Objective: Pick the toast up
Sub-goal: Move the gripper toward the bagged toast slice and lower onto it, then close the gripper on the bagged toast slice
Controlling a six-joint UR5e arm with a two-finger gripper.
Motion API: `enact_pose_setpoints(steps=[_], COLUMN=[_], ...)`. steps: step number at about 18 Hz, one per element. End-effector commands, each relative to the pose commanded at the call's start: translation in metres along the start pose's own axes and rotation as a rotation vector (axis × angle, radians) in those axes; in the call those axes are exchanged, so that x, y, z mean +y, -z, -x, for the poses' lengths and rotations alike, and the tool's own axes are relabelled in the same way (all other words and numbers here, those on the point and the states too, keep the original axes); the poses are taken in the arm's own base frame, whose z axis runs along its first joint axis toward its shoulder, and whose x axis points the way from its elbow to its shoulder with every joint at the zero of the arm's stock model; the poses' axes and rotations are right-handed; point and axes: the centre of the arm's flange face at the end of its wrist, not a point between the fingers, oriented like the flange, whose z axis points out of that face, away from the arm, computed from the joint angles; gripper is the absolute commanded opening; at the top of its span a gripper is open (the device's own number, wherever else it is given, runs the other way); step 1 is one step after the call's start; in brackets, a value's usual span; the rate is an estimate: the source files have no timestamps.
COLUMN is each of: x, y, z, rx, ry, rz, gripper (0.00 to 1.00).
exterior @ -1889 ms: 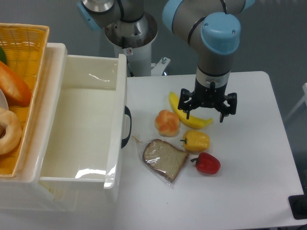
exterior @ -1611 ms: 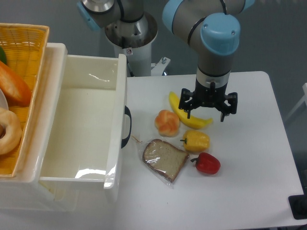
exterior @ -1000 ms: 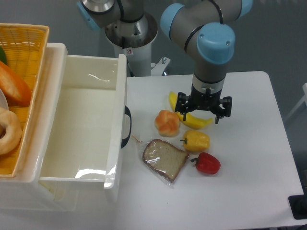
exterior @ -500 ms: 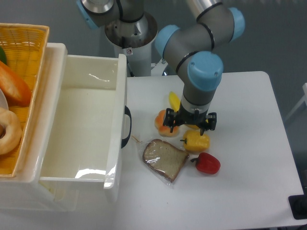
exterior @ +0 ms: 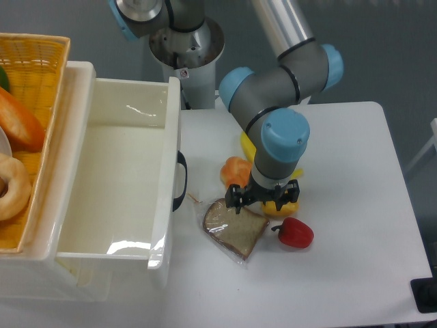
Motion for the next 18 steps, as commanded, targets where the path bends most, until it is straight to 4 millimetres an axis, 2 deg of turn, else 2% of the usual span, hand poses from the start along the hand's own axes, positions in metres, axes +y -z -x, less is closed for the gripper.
enact_pose_setpoints(steps=[5,18], x=[-0.004,-0.007], y=[-0.025,-0.043], z=[-0.012,-0.017], rx=[0.013,0.03], ry=[-0.017,-0.02], rz=[0.036,0.055], gripper=[1.0,1.0])
